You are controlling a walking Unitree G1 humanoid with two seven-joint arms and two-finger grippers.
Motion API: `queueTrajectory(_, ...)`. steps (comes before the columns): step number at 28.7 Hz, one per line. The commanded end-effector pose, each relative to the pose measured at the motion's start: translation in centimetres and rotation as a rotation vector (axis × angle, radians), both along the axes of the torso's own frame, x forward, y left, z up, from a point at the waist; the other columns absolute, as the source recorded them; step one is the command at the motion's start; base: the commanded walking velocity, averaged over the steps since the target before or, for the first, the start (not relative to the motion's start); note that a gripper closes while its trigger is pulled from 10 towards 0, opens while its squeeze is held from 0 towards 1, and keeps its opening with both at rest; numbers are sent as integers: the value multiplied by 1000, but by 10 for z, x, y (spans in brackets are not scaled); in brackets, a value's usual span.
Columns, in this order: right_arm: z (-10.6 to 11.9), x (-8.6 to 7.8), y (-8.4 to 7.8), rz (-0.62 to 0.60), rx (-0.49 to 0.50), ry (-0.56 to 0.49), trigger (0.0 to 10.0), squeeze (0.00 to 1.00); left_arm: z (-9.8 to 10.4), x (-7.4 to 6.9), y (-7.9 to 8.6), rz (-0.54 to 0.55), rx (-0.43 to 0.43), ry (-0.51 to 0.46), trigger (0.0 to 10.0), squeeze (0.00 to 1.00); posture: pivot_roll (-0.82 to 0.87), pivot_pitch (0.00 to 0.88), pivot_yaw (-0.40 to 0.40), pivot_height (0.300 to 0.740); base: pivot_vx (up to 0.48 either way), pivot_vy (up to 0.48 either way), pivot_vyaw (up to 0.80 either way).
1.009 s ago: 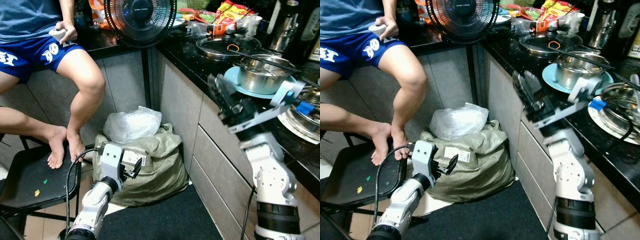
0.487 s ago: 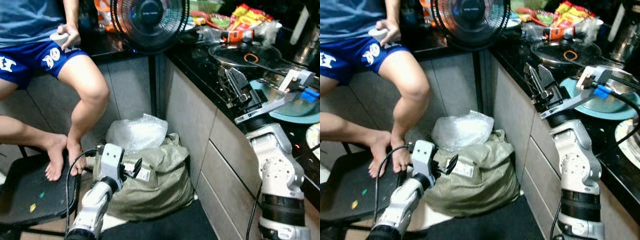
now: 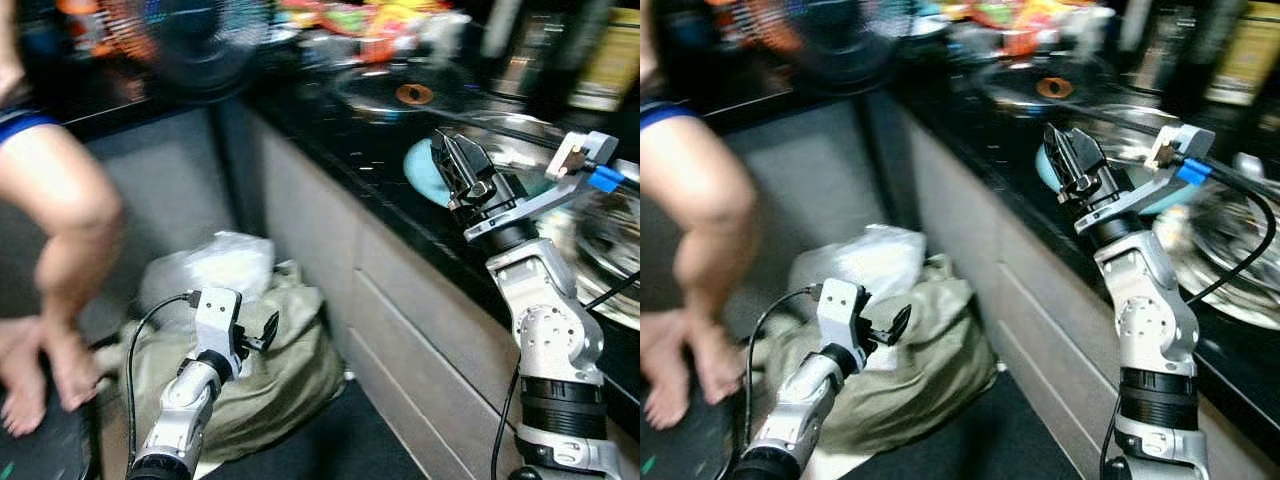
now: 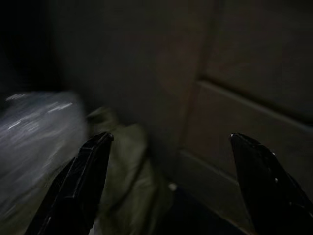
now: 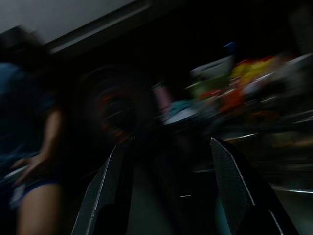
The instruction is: Kitchen organization
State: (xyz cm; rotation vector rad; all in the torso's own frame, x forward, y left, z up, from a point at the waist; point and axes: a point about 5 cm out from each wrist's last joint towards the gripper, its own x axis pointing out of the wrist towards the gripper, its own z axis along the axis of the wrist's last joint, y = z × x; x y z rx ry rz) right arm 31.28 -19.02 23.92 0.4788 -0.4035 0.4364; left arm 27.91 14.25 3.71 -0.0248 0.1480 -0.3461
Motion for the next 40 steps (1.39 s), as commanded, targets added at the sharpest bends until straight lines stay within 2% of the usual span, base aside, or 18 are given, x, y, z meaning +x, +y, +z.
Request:
queueTrajectory(1, 1, 1, 1, 4, -6, 4, 10000, 0, -3, -2, 3, 5, 1, 16, 10000, 0, 106, 0, 17, 736, 0, 0, -800)
queueTrajectory(24, 4, 1, 3, -1, -28, -5, 10000, 0, -3, -1, 5, 8, 1, 20, 10000, 0, 110, 0, 21, 736, 0, 0, -800)
queueTrajectory(27, 2, 2, 6, -16, -74, 4, 10000, 0, -3, -1, 5, 8, 1, 21, 10000, 0, 110, 0, 21, 736, 0, 0, -800)
queueTrajectory(31, -5, 6, 11, -45, -156, 32, 10000, 0, -3, -1, 5, 8, 1, 21, 10000, 0, 109, 0, 22, 736, 0, 0, 0)
queueTrajectory(40, -9, 6, 24, -30, -196, 34, 10000, 0, -2, -1, 6, 10, 2, 21, 10000, 0, 111, 0, 20, 736, 0, 0, 0)
